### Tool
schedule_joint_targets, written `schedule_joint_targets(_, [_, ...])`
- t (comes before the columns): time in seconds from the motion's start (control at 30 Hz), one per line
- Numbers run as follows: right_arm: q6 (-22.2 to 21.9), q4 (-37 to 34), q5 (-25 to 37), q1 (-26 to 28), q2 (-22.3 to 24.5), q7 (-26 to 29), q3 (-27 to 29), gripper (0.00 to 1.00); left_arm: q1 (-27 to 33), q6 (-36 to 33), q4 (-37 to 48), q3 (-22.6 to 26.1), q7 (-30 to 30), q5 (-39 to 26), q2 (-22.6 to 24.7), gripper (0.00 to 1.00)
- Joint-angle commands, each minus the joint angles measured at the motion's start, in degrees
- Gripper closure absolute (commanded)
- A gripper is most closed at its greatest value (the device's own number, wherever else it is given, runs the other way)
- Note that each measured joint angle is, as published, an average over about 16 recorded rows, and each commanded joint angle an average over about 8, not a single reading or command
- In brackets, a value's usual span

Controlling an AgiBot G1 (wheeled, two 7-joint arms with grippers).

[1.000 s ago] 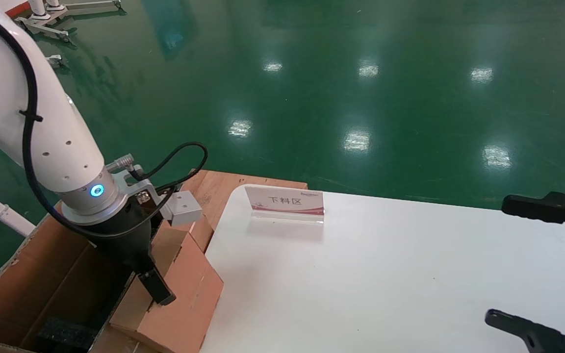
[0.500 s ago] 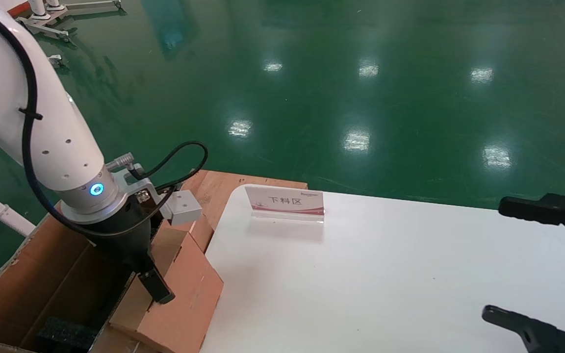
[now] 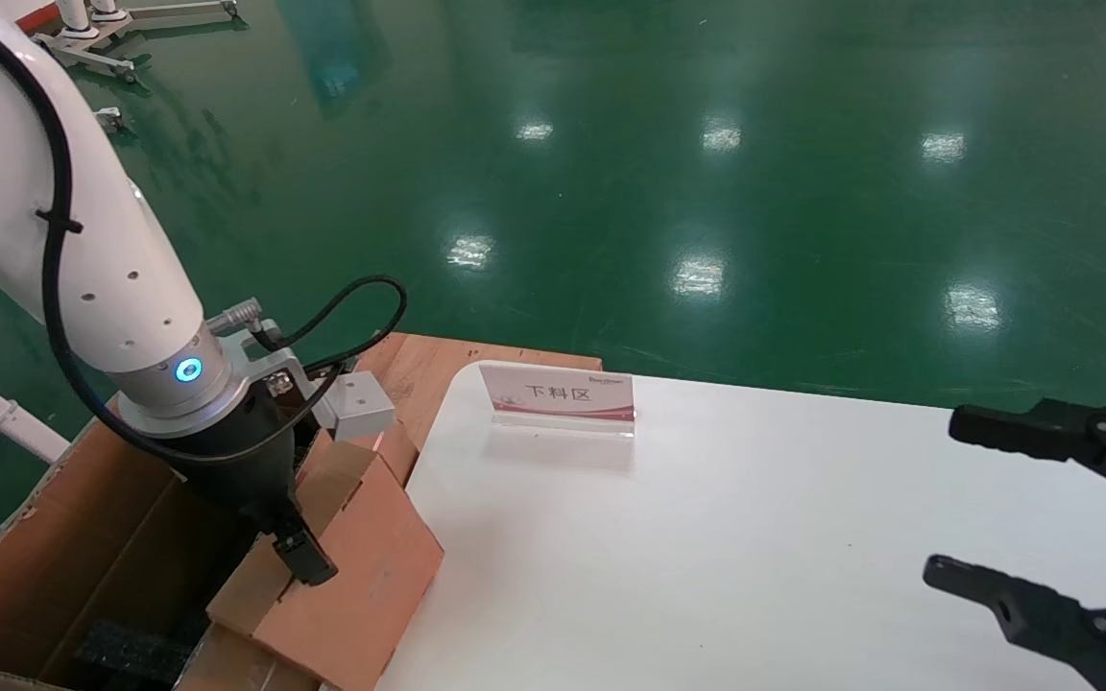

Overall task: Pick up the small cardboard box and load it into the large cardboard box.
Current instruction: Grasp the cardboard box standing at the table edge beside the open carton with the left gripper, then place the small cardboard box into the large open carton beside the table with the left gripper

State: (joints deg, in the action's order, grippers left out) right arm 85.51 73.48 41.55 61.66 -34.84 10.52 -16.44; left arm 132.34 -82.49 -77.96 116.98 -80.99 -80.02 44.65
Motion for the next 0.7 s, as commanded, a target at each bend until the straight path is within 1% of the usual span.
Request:
schedule_joint_targets(0.03, [0.00, 0.00, 0.00, 0.00, 0.00, 0.00, 0.00, 1.00, 0.01, -0.02, 0.00, -0.01, 0.00, -0.01, 0.01, 1.00])
schedule_joint_targets(0.53, [0.00, 0.00, 0.02, 0.00, 0.00, 0.00, 0.00, 1.00, 0.03, 0.02, 0.50, -0.15, 0.27, 0.26, 0.19, 1.00])
schedule_joint_targets(0.7, [0.01, -0.03, 0.02, 0.01, 0.00, -0.01, -0.02, 1.00, 1.48, 0.19, 1.42, -1.75, 1.96, 2.27, 0.28, 1.00])
